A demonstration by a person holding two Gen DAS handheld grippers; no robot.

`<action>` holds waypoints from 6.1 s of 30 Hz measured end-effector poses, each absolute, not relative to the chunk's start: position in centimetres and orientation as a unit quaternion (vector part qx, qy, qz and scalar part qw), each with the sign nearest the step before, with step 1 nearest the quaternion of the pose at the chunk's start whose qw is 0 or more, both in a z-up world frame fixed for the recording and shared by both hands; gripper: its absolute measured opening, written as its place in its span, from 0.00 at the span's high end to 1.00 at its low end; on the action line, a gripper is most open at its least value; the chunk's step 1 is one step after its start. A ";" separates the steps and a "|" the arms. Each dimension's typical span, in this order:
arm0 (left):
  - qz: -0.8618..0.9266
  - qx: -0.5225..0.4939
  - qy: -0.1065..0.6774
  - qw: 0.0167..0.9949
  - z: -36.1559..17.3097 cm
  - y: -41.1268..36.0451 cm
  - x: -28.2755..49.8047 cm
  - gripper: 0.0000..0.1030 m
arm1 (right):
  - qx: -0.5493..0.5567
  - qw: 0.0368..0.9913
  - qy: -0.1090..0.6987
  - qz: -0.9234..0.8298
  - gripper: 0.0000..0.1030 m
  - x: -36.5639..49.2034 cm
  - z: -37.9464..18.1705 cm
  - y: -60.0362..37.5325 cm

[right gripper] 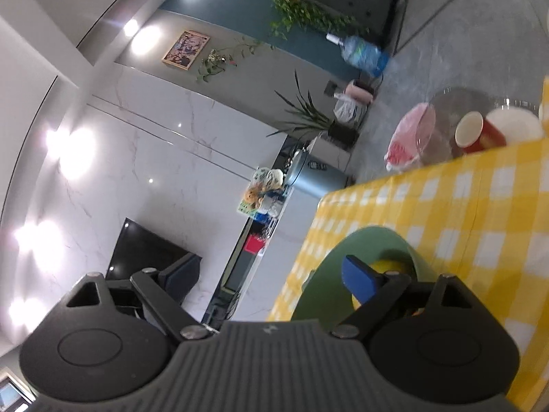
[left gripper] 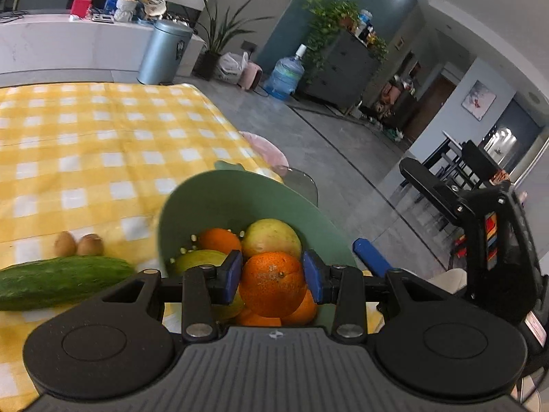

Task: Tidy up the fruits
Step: 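Open the right tool into the bowl while the left tool releases its mandarin, then withdraw both tools from the bowl, then grasp a brown kiwi with the right tool, then grasp another brown kiwi with the left tool while the right tool holds its kiwi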

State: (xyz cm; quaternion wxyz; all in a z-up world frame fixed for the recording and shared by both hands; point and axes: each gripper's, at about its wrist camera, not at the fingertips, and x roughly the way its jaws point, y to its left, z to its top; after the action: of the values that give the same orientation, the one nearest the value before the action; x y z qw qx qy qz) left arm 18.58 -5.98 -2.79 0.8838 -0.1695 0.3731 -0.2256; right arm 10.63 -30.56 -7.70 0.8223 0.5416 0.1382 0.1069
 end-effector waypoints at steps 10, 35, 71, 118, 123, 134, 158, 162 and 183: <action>-0.237 -0.191 0.359 0.882 -2.7 -6.5 19.7 0.26 | 0.513 0.835 0.155 0.123 0.15 11.1 -7.5 -30.1; -0.168 -0.142 0.354 0.909 2.4 -2.2 15.5 0.21 | 0.421 0.878 0.213 0.078 0.15 9.9 -3.2 -28.0; -0.003 -0.166 0.341 0.925 3.8 13.7 6.3 0.20 | 0.218 0.870 0.421 0.135 0.59 6.5 0.7 -9.2; 0.009 -0.237 0.423 0.875 -2.3 19.2 7.0 0.19 | 0.148 0.824 0.536 0.110 0.80 9.9 -8.7 -1.5; 0.001 -0.233 0.432 0.871 -3.4 18.6 7.5 0.19 | 0.221 0.812 0.527 0.118 0.80 10.0 -8.7 -3.6; -0.042 -0.095 0.392 0.914 -5.2 12.9 8.0 0.44 | 0.303 0.789 0.520 0.123 0.80 10.2 -9.2 -5.8; -0.027 -0.036 0.392 0.919 -7.9 10.2 12.2 0.71 | 0.302 0.799 0.498 0.150 0.80 10.0 -8.6 -7.4; -0.024 -0.041 0.389 0.920 -7.9 10.6 12.9 0.63 | 0.304 0.798 0.497 0.154 0.80 9.8 -8.5 -7.4; -0.009 -0.059 0.398 0.915 -7.7 11.1 12.8 0.71 | 0.301 0.799 0.496 0.158 0.80 9.9 -8.5 -7.3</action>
State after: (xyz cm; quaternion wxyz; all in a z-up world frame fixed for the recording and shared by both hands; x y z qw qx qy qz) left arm 12.76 11.09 -7.70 0.9155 -0.0594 0.3978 -0.0086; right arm 9.86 -7.31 -8.51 0.7993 0.3009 0.4956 0.1580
